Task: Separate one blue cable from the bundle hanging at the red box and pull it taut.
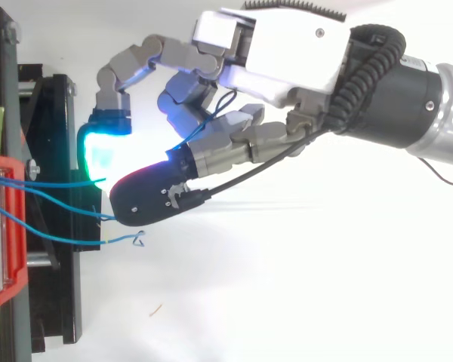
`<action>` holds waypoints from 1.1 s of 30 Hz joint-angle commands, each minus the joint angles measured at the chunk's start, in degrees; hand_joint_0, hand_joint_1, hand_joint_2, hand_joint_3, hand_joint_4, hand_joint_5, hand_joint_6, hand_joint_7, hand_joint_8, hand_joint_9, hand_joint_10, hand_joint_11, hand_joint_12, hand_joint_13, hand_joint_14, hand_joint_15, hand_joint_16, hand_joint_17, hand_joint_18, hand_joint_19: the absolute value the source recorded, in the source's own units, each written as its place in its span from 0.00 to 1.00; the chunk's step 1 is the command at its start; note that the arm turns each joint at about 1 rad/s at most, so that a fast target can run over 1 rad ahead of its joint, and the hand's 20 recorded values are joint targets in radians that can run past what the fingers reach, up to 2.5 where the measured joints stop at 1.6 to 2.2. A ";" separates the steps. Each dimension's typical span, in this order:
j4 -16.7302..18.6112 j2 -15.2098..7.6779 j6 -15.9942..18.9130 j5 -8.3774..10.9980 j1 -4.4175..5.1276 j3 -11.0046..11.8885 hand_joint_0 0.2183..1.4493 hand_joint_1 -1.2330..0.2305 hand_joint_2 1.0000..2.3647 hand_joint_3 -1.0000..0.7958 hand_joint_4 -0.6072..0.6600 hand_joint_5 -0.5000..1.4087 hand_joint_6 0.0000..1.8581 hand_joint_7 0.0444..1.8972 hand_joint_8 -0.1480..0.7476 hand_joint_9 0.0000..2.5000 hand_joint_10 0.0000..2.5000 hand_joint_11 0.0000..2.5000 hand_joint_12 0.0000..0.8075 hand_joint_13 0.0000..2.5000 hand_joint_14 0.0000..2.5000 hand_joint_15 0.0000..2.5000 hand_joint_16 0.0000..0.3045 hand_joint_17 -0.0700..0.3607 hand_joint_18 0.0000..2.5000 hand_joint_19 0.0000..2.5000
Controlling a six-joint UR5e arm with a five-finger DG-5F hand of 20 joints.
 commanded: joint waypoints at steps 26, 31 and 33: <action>-5.16 0.03 5.38 0.18 0.11 -0.37 0.35 0.30 0.01 0.56 0.35 0.19 0.50 0.59 0.58 0.33 1.00 0.48 0.51 0.40 1.00 0.53 0.16 0.42 0.62 0.59; -6.39 0.12 5.55 -1.58 0.20 -0.37 0.35 0.30 0.01 0.57 0.35 0.19 0.50 0.59 0.58 0.32 1.00 0.46 0.50 0.39 1.00 0.52 0.16 0.42 0.63 0.62; -6.56 1.00 5.29 -2.55 0.20 -0.37 0.36 0.30 0.01 0.56 0.35 0.20 0.50 0.59 0.58 0.32 1.00 0.46 0.50 0.39 1.00 0.53 0.16 0.42 0.63 0.62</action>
